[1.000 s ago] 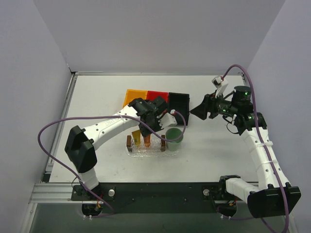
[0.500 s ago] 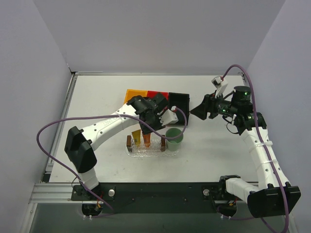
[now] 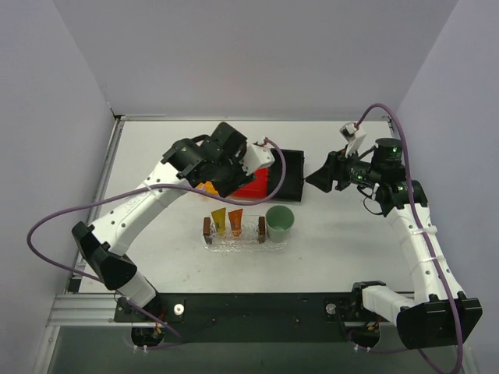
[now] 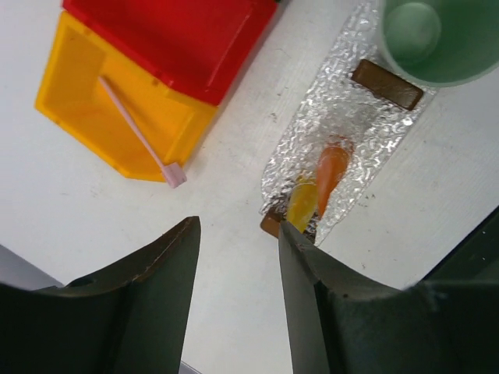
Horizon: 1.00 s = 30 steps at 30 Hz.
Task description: Prepare toiletry sets of a toothbrush and toothpaste on the tray
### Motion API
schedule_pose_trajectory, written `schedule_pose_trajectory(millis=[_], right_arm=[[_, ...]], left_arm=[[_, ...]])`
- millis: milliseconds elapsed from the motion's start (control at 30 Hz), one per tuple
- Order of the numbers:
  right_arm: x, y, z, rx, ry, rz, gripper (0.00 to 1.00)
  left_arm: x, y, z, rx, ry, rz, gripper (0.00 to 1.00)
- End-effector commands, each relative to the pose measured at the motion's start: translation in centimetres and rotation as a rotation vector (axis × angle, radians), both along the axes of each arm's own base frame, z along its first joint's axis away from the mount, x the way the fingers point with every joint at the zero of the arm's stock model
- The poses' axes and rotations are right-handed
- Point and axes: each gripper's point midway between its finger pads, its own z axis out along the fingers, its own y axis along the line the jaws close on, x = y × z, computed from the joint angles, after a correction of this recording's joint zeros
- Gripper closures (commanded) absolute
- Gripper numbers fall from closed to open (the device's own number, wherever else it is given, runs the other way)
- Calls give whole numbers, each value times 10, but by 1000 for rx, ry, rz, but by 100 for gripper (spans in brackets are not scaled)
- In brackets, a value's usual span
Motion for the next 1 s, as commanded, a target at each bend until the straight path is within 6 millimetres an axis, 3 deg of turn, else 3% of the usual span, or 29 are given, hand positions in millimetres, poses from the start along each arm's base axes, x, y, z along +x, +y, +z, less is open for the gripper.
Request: schedule_pose_trajectory(millis=[0,200,400,633,967], right_arm=[[4,0,1,2,-29,21,46],[6,1,-3,3,-17,26,46],[6,1,-6,1,-10,29,46],[8,0,-9,-1,-1,29,46],[8,0,-11,0,3,31,46]], left_arm=[[33,26,46,-139,-121,131,44],[76,59,30,-140,-134,236,44],[120,79,-10,-131,-113,299,44],[150,72,-68,-116,-31,284,44],[173,57,-119,-82,69,266,45]])
